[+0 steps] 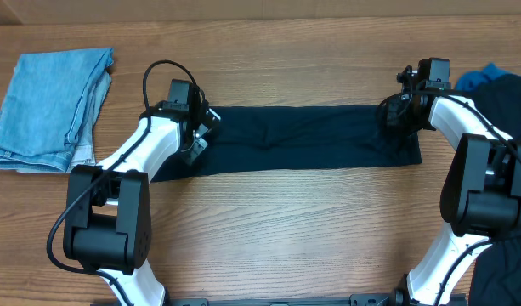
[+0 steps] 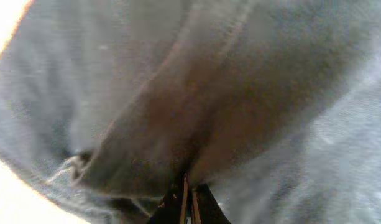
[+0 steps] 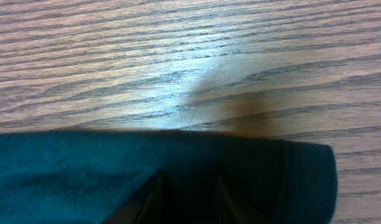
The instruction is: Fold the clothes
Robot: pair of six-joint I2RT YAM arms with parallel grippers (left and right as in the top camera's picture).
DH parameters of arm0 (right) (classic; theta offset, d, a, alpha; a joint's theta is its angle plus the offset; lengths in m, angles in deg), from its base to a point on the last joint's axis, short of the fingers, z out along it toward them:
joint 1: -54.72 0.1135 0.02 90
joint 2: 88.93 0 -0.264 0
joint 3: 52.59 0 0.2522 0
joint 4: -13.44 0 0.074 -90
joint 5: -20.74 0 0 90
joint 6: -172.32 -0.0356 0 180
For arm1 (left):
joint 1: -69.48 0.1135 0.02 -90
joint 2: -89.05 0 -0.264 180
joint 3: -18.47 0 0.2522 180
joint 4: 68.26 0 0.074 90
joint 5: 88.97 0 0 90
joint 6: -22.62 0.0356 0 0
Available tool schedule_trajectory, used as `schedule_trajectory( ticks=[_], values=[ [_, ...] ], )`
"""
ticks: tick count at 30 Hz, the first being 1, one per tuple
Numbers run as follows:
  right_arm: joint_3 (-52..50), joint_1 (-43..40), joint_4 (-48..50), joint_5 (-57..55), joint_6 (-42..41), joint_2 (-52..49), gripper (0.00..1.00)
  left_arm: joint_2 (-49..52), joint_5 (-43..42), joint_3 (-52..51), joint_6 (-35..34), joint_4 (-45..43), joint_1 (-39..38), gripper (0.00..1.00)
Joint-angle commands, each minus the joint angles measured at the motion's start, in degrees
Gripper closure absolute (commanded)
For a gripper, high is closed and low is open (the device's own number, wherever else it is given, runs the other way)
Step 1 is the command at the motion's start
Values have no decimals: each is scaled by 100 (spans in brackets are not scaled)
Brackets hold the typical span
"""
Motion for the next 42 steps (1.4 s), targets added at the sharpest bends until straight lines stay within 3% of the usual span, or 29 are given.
schedule_trajectory(
  ticks=[1,16,17,18,19,21,22,25,28,29,31,34,39,42],
  values=[
    [-61,-44,-22,-66,-9,-107,68,13,363,376,24,4,-7,96],
    [-61,-44,-15,-68,-9,-107,68,13,640,372,24,610,17,96],
    [-61,-44,-9,-66,-9,-107,68,13,640,372,24,601,17,90],
    [-52,-44,7,-63,-11,-103,68,13,649,376,24,557,17,67],
    [-11,-44,0,-42,-11,-101,63,13,664,402,24,511,15,67],
    [282,-42,-173,293,-11,-35,41,4,656,732,-195,472,-24,66],
    [452,-42,-306,402,-11,28,30,2,640,1036,-358,525,-44,61],
    [957,-42,-769,474,-11,258,14,2,372,2004,-586,920,-96,43],
    [1305,-52,-1217,393,-11,485,4,2,-96,2905,-1143,1488,-107,38],
    [1349,-81,-1379,361,-13,514,2,2,-203,3001,-1410,1550,-94,36],
    [1349,-190,-1827,264,-13,501,0,17,-557,2990,-1823,1714,-72,21],
    [1300,-385,-2332,-2,-22,402,0,48,-793,2791,-2518,1777,-31,24],
    [1016,-739,-2415,-297,-481,363,4,61,-1161,1690,-3814,835,28,27],
    [688,-750,-2264,-260,-479,363,5,61,-1163,1357,-3945,544,28,25]
  ],
)
